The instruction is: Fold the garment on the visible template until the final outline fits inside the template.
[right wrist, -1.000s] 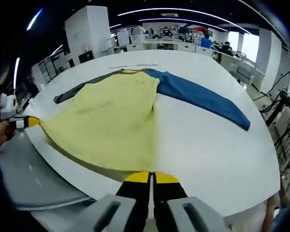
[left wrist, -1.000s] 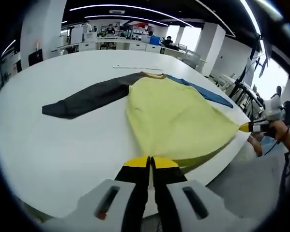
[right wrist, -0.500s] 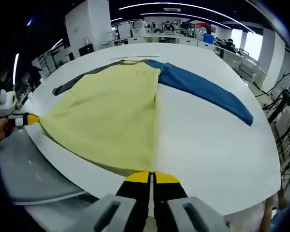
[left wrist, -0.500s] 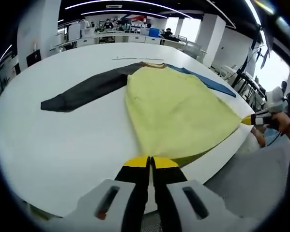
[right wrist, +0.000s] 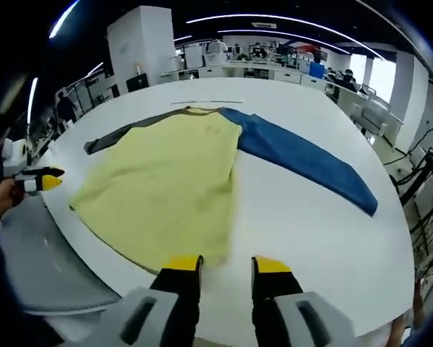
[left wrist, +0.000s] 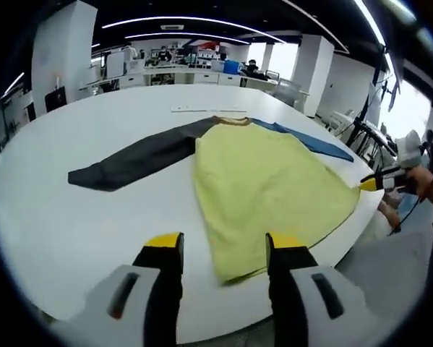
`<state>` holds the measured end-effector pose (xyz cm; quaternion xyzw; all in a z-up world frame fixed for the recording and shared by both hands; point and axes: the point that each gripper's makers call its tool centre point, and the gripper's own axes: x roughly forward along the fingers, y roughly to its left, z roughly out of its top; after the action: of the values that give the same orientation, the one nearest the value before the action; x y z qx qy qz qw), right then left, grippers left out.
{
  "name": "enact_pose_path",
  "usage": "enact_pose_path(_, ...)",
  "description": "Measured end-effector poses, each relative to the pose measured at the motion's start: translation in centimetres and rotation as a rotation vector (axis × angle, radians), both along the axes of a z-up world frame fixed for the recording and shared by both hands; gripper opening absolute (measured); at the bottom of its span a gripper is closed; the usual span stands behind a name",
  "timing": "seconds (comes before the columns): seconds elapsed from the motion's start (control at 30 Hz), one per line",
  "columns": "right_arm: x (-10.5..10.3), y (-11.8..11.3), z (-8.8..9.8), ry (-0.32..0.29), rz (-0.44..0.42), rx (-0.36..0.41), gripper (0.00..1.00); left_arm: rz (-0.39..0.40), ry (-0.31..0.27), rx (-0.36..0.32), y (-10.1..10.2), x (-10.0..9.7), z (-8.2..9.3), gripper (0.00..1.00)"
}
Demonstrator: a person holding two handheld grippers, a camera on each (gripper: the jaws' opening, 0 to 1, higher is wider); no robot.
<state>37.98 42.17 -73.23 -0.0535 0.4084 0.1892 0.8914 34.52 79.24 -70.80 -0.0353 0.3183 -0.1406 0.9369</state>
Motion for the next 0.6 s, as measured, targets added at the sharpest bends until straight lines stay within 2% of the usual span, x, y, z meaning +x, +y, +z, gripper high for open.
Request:
enact_pose_path(0.13,1.2,0.2,1.3,-0.022,0.052,-0.006,0.33,-0.002,-0.017,-0.006,0.1,0.2,0.3,0.57)
enact_pose_path(0.2,2.0,0.1,1.9,-0.03,0.063,-0.004,0.34,-0.001,-0.026,-0.011,0.0,0.2,0.6,0.62)
enact_pose_path(0.3,3.5,0.1,2.7,-0.04,0.058,0.052,0.36,-0.002,-0.037,-0.015,-0.1,0.3,1.0,0.69)
enact_pose_path(0.37,4.8,-0.2,3.0,-0.059,0.065,0.041,0.35,-0.001,-0.047,-0.013,-0.2,0.4,1.3,0.75)
enact_pose_path(0.47,6.8,-0.5,2.8,-0.077,0.09,0.001,0.35,0.001,-0.059,-0.007,-0.2,0.4,1.6,0.81)
enact_pose_path(0.53,8.0,-0.3,2.8,-0.068,0.09,0.025,0.35,0.0,-0.067,-0.002,-0.2,0.5,1.9,0.84)
enact_pose_path(0.6,9.6,0.1,2.9,-0.101,0.1,0.045,0.33,0.001,-0.075,0.003,-0.2,0.5,2.1,0.86)
